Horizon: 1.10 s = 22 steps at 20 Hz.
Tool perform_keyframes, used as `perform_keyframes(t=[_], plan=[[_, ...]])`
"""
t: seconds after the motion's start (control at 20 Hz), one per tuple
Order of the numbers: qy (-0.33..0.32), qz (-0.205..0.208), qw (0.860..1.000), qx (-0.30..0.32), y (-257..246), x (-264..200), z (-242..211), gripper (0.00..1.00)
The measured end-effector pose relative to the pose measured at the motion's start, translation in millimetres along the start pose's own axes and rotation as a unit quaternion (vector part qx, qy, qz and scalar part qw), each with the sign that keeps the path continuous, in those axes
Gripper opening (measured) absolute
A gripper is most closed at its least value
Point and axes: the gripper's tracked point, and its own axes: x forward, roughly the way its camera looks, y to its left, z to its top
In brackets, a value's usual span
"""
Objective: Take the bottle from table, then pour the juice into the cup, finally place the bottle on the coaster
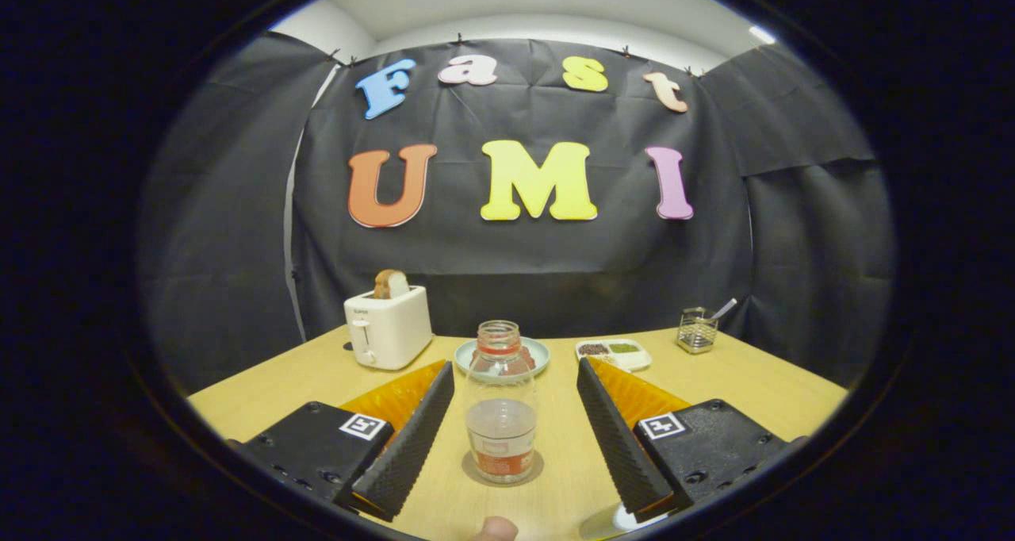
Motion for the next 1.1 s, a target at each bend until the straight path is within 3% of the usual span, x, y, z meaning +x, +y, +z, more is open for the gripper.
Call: perform_keyframes(t=[0.45, 0.6, 1.1], plan=[[0.034, -0.01, 0.999, -0.033, -15, -88, 37, 1.0], [0.01, 0.004, 1.0, 0.003, -11, -114, 63, 1.0], [-0.019, -0.029, 0.999, 0.027, -24, -188, 132, 1.0]])
